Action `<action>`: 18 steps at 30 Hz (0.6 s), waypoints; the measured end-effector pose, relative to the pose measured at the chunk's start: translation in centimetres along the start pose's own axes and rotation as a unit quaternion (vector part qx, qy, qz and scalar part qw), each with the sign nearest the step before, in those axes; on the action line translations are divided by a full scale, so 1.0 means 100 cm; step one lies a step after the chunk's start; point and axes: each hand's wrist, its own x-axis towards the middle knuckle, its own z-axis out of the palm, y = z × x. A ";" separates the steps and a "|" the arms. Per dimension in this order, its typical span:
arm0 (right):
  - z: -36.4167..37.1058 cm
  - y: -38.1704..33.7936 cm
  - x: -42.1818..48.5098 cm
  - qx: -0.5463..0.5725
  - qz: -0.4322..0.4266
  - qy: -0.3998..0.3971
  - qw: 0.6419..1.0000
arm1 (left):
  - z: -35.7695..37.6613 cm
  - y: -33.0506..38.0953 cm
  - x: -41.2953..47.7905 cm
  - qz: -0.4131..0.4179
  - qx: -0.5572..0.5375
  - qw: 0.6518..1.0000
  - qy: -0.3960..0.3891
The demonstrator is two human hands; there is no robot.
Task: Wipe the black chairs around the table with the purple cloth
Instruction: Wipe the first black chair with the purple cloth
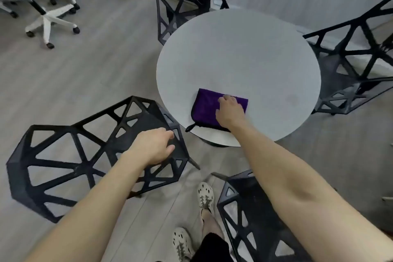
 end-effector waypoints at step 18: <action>-0.047 -0.106 -0.018 -0.007 -0.138 -0.243 0.960 | 0.030 -0.087 -0.029 -0.117 -0.064 0.990 -0.042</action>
